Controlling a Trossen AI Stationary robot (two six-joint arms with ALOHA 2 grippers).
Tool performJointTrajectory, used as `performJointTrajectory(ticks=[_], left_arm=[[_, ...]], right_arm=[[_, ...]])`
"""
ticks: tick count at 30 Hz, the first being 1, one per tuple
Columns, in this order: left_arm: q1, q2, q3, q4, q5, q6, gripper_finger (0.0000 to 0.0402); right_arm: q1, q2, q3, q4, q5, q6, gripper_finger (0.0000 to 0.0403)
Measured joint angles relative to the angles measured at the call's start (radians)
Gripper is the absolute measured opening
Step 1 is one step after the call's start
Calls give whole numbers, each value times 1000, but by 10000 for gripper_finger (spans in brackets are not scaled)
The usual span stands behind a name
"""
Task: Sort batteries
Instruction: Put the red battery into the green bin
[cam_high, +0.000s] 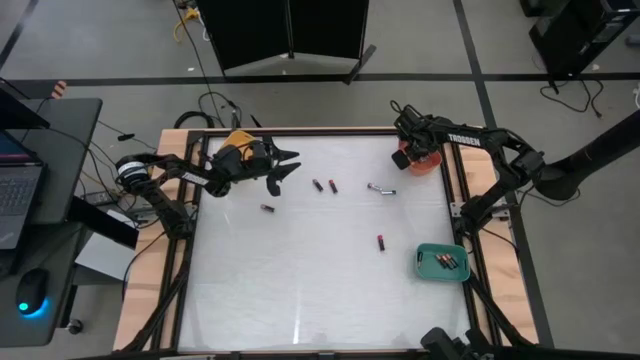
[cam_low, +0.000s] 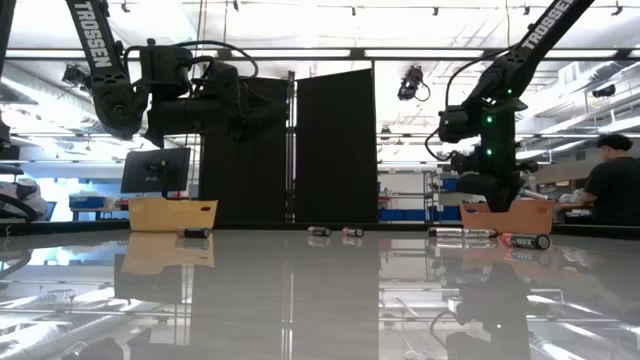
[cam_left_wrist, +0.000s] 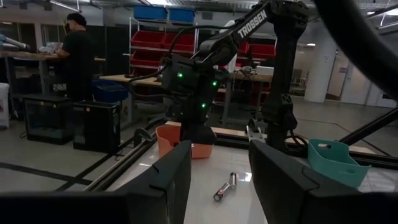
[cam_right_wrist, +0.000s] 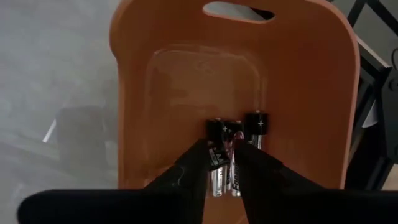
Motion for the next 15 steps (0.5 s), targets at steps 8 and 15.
performJointTrajectory(ticks=[8,15], left_arm=[[0,0,0,-4,0,0,167],[0,0,0,-9,0,-1,167]], right_arm=[[6,-11,22,-31,27,-11,51],[88,-87,121,-103,15,-2,38]])
